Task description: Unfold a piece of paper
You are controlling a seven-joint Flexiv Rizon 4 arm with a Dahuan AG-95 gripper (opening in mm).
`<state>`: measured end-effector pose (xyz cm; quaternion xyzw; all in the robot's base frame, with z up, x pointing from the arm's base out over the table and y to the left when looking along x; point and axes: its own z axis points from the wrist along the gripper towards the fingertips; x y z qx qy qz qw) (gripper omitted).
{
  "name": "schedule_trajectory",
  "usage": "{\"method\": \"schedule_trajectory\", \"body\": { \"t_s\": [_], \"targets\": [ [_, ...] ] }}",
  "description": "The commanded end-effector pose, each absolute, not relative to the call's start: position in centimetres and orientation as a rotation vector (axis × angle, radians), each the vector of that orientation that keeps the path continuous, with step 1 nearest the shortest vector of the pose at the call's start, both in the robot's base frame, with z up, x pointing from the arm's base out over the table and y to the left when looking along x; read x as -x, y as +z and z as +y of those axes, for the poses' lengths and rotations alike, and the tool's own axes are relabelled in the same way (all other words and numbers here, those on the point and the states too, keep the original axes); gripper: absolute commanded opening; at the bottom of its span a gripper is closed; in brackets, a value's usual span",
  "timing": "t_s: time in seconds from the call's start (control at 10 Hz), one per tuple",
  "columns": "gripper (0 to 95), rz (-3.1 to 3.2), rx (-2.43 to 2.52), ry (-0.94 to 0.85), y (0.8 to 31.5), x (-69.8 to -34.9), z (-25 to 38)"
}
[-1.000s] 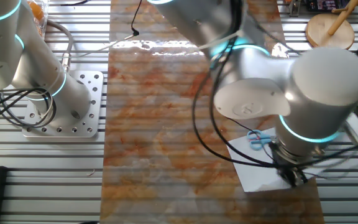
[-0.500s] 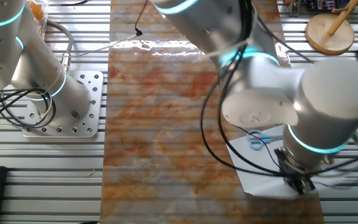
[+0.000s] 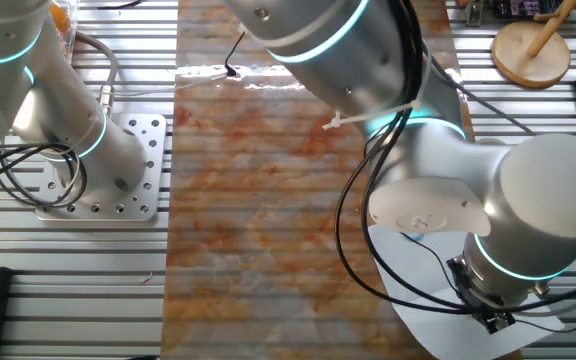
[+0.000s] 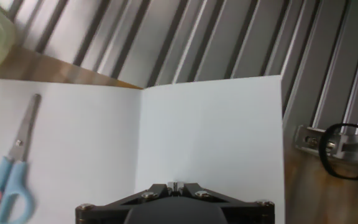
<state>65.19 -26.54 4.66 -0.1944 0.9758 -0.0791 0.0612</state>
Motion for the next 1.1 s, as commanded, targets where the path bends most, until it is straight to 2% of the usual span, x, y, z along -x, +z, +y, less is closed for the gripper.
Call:
{"method": "schedule_trajectory", "body": {
  "t_s": [0.1, 1.1],
  "targets": [
    [0.0, 2.948, 0.603, -0.243, 4.2, -65.3, -27.0],
    [0.0, 2.967, 0.681, -0.246, 1.8, -65.8, -28.5]
  ]
}}
